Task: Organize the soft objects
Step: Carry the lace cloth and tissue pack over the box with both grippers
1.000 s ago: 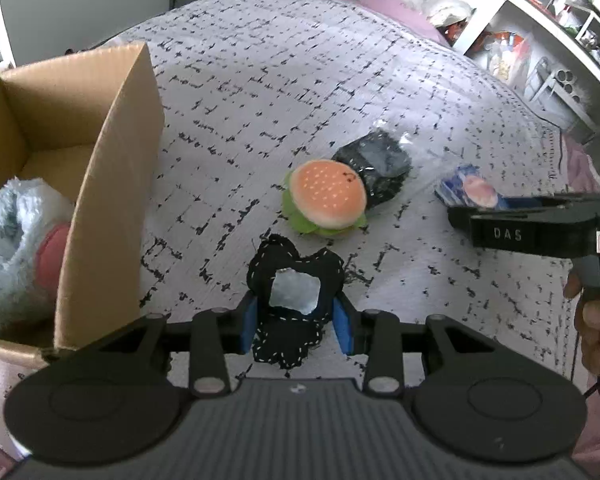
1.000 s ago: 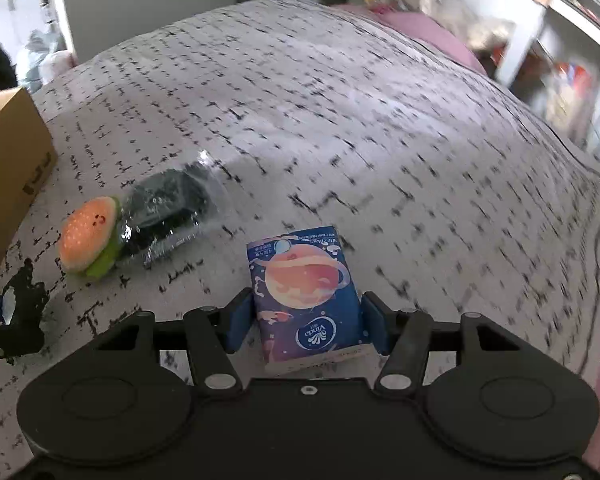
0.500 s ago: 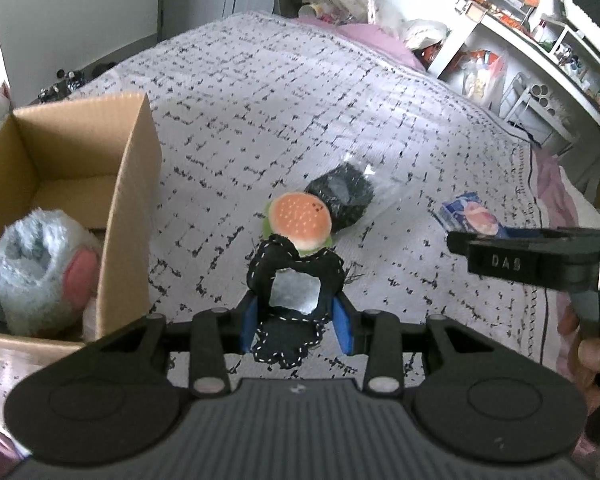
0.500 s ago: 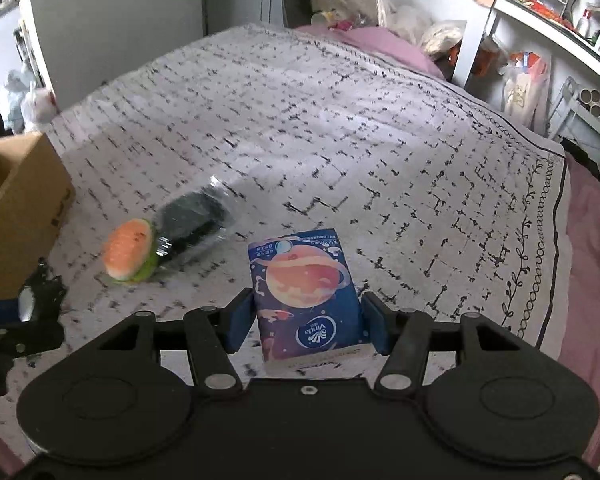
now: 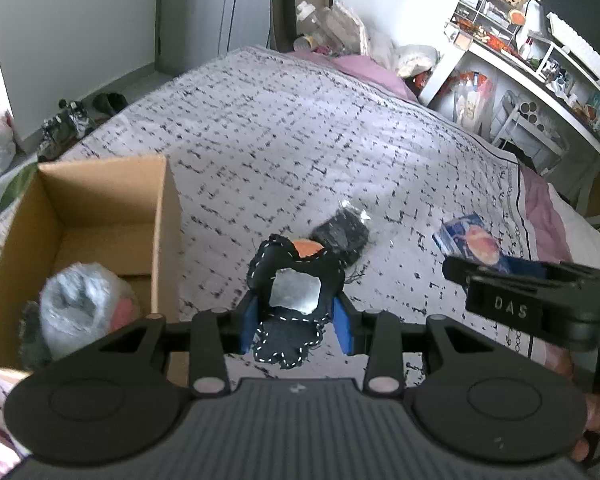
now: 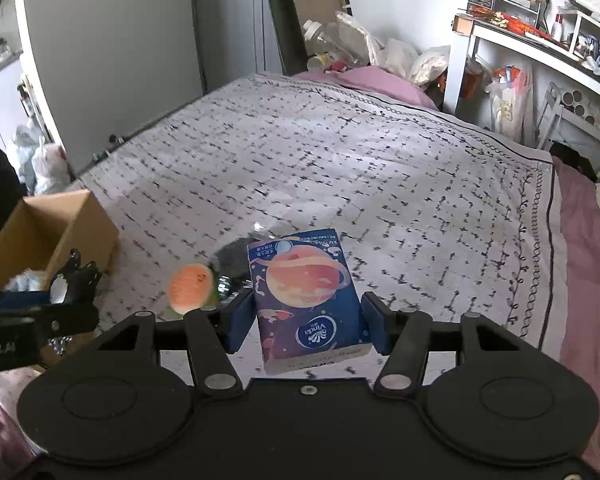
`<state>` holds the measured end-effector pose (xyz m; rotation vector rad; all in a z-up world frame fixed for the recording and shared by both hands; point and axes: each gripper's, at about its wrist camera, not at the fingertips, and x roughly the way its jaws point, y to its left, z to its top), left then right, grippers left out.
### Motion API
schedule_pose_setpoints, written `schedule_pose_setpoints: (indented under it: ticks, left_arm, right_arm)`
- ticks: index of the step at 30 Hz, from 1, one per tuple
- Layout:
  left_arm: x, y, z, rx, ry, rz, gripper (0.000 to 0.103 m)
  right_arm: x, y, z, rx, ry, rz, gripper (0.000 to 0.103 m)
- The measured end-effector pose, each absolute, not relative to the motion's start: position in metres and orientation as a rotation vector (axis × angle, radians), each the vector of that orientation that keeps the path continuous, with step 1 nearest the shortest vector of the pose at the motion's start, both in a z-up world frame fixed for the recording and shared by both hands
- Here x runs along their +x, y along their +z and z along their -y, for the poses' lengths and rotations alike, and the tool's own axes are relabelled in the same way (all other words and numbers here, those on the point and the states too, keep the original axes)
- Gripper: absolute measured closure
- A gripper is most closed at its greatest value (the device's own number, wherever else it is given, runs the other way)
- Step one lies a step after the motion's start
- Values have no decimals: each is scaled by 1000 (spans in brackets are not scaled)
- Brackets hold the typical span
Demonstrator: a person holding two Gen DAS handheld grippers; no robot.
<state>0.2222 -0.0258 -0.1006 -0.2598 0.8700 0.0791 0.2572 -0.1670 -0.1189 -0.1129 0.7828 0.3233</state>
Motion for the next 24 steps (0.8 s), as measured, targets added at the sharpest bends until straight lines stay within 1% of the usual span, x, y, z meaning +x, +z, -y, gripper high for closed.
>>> schedule_pose_setpoints:
  ticks: [11, 12, 13, 14, 17, 19, 24]
  left_arm:
    - [216, -76, -17, -269, 126, -841, 64]
    - [216, -74, -22, -266, 130, -838, 64]
    - [216, -73, -26, -262, 134, -834, 64]
    - [216, -71, -30, -257, 139, -830, 64]
    - [216, -68, -43, -252, 149, -826, 64]
    - [217, -68, -50, -244, 157, -824, 64]
    - [217, -72, -69, -246, 172, -830, 64]
  right_arm:
    - [244, -95, 145, -53, 408, -712, 47]
    - [244, -94, 142, -52, 413, -708, 48]
    - [243, -92, 139, -52, 421, -705, 53]
    - [242, -91, 135, -52, 428, -704, 56]
    - [240, -89, 125, -65, 445, -697, 59]
    - [239, -91, 118, -86, 465, -701, 73]
    - [249, -103, 119, -48, 476, -798, 72]
